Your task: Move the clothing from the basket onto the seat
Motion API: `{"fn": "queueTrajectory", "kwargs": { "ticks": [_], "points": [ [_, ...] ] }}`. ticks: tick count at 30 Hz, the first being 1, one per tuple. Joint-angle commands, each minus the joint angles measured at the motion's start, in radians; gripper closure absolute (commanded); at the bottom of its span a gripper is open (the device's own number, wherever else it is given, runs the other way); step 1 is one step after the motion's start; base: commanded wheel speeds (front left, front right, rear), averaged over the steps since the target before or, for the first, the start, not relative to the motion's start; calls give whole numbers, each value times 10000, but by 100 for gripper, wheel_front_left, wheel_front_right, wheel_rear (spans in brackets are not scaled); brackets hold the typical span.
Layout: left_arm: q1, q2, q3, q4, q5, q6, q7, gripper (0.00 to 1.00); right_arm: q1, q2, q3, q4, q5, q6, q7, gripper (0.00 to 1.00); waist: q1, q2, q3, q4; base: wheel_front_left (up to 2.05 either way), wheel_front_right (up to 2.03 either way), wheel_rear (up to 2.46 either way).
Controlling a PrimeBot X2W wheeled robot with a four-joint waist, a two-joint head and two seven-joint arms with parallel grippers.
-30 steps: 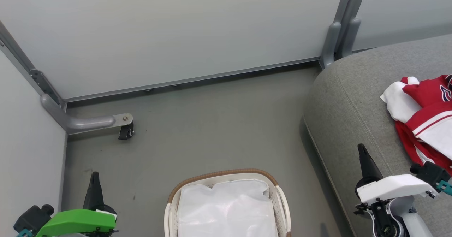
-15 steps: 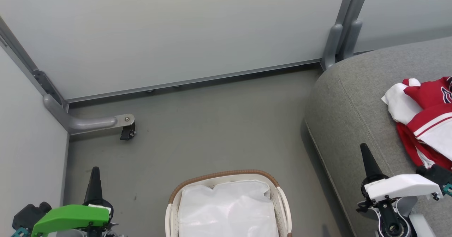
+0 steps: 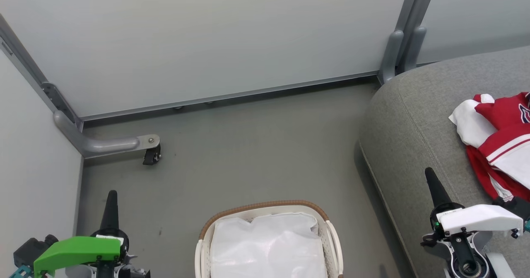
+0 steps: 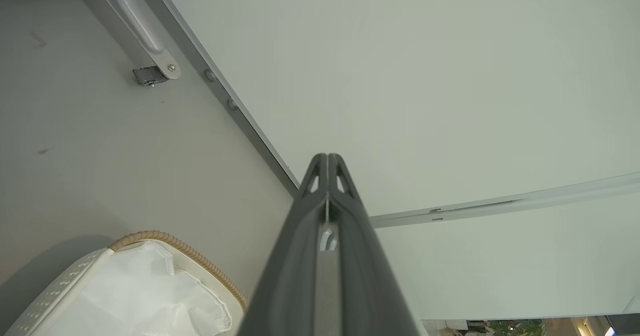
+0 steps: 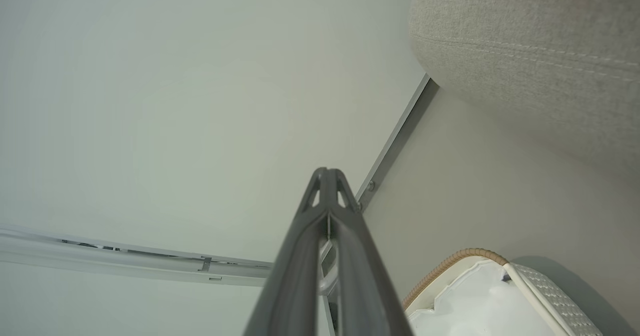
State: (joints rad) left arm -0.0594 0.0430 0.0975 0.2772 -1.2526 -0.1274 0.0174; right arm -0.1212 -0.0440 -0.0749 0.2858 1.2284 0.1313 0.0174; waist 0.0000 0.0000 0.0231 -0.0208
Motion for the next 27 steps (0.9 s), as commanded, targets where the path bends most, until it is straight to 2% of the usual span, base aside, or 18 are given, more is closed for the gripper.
{"fn": "queueTrajectory", "kwargs": {
  "ticks": [1,27],
  "points": [
    [-256,82,57,-104,-269,-34,63,100,39,-61,-48,-125,263,-6,67,100,0,0,-7,7,0,0,0],
    [-451,96,138,-252,-2294,-47,627,100,120,-77,-273,-318,2430,-7,624,100,0,0,-113,117,0,0,0]
  ]
}}
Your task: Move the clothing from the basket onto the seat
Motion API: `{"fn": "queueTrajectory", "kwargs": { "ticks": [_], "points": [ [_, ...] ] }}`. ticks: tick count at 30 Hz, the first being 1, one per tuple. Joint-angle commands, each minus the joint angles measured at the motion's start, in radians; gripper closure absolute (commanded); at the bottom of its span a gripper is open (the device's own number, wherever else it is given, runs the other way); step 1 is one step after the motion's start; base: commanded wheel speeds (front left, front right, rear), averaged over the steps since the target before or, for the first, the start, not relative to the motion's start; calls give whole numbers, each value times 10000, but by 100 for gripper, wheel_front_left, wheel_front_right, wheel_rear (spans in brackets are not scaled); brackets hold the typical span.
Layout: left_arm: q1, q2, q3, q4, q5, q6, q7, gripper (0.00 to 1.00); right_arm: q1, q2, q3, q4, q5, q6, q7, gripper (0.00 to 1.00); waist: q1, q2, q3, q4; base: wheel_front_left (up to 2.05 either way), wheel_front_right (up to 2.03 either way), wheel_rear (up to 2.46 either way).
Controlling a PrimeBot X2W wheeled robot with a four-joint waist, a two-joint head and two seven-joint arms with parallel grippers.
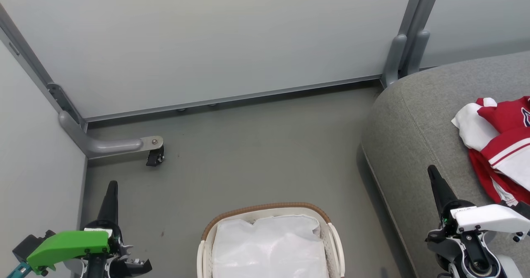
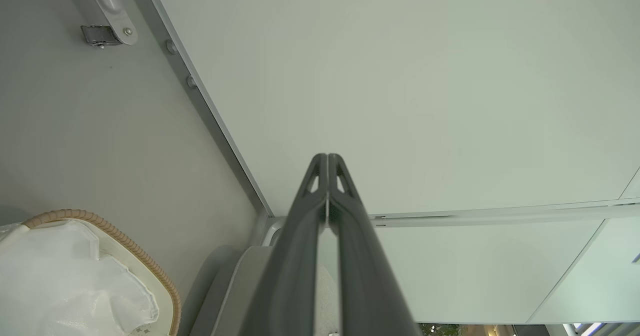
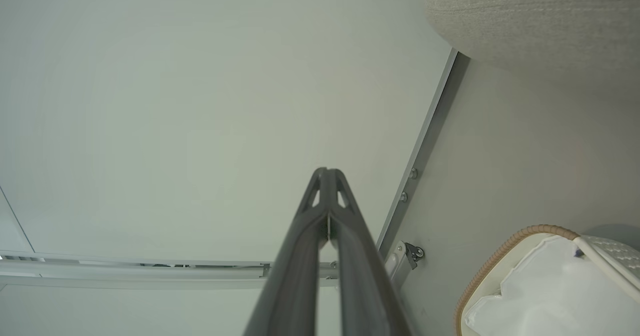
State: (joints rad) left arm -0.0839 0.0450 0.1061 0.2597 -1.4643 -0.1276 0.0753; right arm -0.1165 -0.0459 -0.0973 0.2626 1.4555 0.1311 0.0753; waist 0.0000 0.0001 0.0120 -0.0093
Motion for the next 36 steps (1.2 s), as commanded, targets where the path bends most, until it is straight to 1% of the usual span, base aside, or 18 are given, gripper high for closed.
{"fn": "queueTrajectory", "kwargs": {
  "ticks": [1,21,36],
  "points": [
    [-216,77,54,-84,-253,-46,61,100,76,-59,-57,-94,242,-5,61,100,0,-1,-6,7,0,0,0],
    [-326,86,98,-168,-1529,-56,425,100,135,-72,-192,-211,1614,-7,431,100,0,-1,-88,92,0,0,0],
    [-305,85,95,-159,-1499,-55,425,100,135,-71,-186,-207,1590,-5,422,100,0,-1,-89,93,0,0,0]
  ]
}}
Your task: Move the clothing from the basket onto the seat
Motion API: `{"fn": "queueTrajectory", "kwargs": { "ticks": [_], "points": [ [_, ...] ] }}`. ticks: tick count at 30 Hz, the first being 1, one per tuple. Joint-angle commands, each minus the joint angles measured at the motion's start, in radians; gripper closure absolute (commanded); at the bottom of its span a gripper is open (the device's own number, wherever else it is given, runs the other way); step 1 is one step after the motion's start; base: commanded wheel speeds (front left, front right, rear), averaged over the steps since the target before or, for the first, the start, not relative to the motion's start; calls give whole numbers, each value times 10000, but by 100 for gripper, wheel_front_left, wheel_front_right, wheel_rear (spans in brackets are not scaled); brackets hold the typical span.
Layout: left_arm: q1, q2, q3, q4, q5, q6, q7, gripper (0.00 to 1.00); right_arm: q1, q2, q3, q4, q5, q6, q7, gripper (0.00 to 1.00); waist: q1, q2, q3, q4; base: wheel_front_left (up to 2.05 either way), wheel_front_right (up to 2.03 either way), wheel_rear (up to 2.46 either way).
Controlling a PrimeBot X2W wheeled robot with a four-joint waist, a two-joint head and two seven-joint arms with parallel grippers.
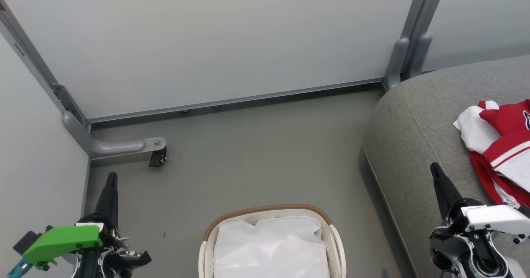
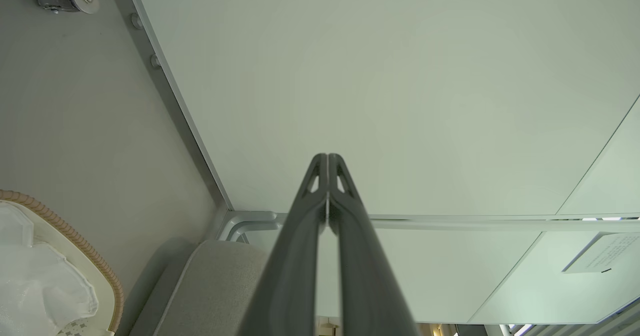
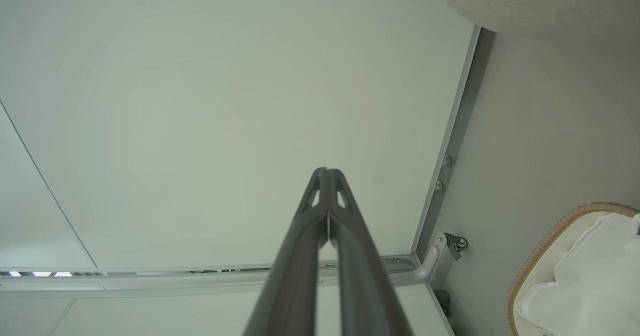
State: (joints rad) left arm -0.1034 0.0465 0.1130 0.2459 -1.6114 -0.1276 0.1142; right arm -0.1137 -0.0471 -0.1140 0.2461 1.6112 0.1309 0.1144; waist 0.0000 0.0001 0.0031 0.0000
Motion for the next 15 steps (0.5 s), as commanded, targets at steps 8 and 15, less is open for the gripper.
{"fn": "queueTrajectory", "kwargs": {
  "ticks": [8,15],
  "points": [
    [-110,70,25,-20,-29,-57,35,100,106,-59,-19,-41,33,-3,31,100,0,-1,0,0,0,0,0],
    [-110,70,25,-21,-29,-55,34,100,106,-59,-19,-41,33,-3,30,100,0,-1,0,0,0,0,0]
  ]
}}
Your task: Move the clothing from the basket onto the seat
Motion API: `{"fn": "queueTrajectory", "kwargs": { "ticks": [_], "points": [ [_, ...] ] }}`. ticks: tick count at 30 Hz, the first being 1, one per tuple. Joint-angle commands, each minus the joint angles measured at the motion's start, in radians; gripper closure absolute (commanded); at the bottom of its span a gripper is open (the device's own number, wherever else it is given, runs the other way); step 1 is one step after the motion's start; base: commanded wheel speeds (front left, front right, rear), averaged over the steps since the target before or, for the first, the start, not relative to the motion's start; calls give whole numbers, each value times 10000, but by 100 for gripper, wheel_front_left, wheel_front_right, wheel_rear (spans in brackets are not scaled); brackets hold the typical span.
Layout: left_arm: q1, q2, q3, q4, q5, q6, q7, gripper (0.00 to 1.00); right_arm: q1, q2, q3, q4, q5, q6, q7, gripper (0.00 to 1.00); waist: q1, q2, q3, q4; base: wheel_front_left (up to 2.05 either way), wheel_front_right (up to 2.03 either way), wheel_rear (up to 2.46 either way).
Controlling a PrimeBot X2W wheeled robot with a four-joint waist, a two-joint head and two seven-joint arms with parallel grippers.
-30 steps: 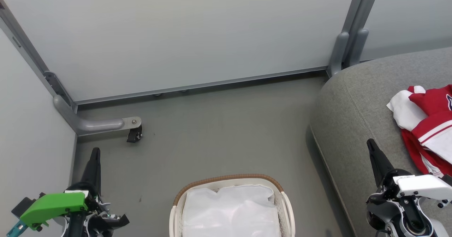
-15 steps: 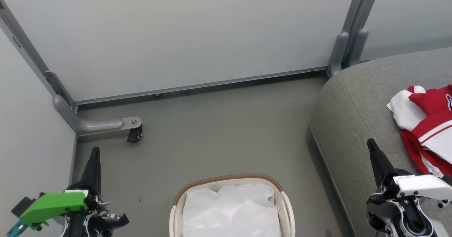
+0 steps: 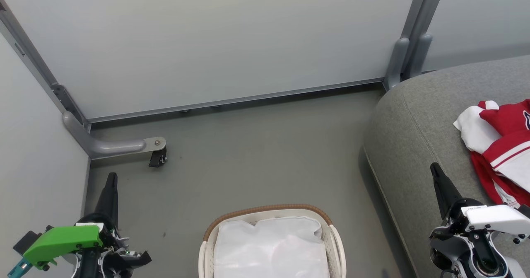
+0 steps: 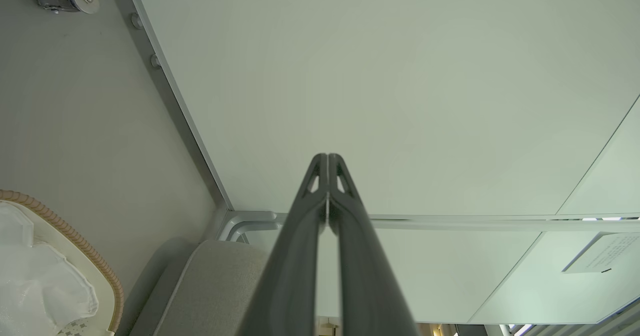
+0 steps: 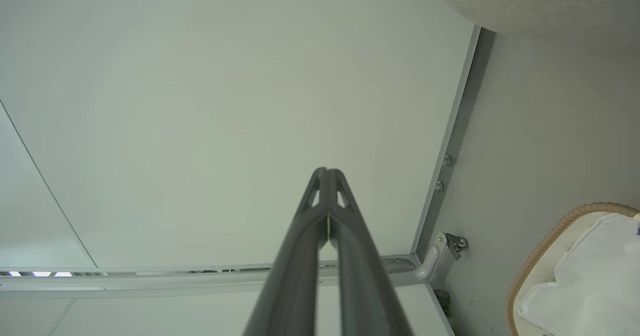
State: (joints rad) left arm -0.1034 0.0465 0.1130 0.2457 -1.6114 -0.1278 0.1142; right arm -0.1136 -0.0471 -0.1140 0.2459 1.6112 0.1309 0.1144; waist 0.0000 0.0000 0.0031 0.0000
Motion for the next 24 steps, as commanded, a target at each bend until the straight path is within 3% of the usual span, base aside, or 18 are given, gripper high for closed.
{"fn": "queueTrajectory", "kwargs": {
  "ticks": [1,24],
  "points": [
    [-110,70,25,-19,-29,-53,34,100,105,-59,-19,-39,33,-3,30,100,0,0,0,0,0,0,0],
    [-109,70,24,-21,-30,-53,33,100,106,-59,-18,-37,34,-3,29,100,0,0,0,0,0,0,0]
  ]
}}
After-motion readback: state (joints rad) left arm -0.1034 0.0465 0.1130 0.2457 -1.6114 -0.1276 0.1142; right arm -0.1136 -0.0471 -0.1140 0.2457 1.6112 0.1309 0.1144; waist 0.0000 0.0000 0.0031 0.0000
